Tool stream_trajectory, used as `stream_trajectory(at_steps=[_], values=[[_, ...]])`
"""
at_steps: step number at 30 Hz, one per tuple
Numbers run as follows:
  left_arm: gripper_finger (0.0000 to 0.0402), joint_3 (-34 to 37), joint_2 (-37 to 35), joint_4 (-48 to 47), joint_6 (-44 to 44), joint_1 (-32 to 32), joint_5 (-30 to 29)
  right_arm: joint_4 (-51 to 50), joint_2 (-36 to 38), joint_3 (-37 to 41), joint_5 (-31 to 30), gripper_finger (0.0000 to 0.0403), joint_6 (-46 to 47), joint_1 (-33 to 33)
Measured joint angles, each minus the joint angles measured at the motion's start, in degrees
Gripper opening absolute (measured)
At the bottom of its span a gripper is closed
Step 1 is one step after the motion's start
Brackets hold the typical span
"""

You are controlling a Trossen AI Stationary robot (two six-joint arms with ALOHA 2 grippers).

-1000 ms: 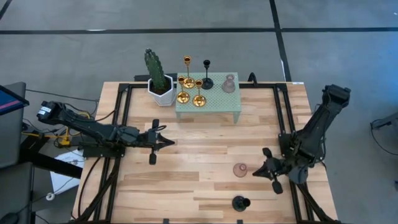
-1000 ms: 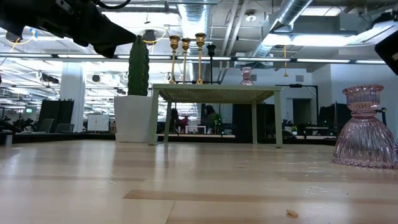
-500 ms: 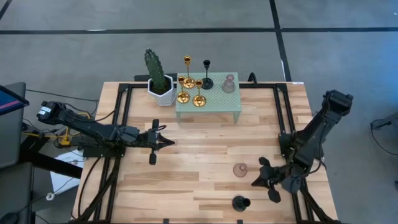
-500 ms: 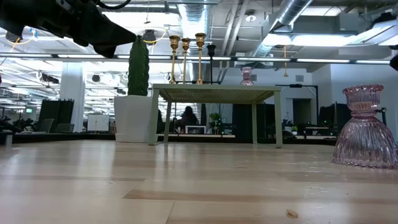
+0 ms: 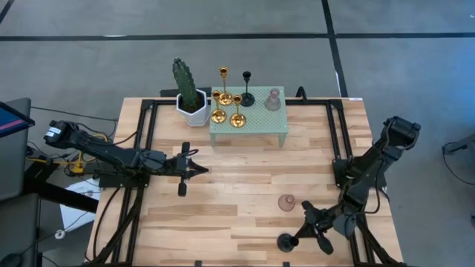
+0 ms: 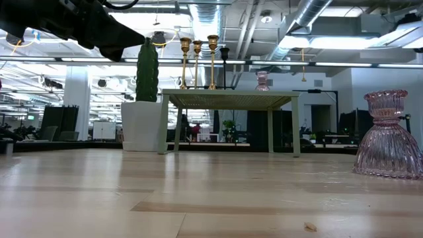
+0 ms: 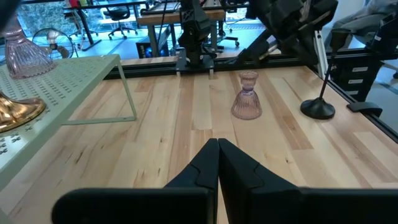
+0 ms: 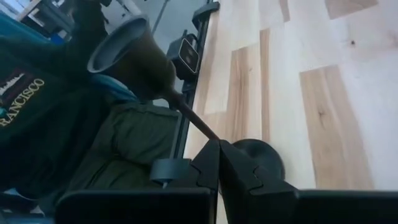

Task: Pick & Place candle stick holders
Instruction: Put the black candle holder on the shelf

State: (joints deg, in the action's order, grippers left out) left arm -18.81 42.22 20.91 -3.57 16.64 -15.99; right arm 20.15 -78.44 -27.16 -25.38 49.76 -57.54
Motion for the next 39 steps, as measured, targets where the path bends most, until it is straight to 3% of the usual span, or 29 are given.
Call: stream_trajectory(at_steps=[7, 13, 21, 29, 39], values=[[0.0008, 0.0, 0.3, -0.1, 2.7, 0.0, 0.0, 1.6, -5.9, 0.0, 0.0, 0.0008, 9.2, 0.7], [0.0008, 0.8, 0.3, -0.1, 3.9, 0.0, 0.0, 4.2, -9.2, 0.0, 2.8, 0.0074, 12.2, 0.7], [0.0008, 0.8, 0.3, 0.0, 4.2, 0.0, 0.0, 3.2, -13.8, -6.7, 3.0, 0.0153, -3.5, 0.3], [0.0008, 0.9, 1.5, -0.1, 4.5, 0.0, 0.0, -18.3, -17.8, -17.1, 2.2, 0.0143, -4.3, 0.3], [0.0008, 0.9, 1.5, 0.2, 6.0, 0.0, 0.0, -20.1, -16.5, -18.4, -1.8, 0.0129, -4.3, 0.3]])
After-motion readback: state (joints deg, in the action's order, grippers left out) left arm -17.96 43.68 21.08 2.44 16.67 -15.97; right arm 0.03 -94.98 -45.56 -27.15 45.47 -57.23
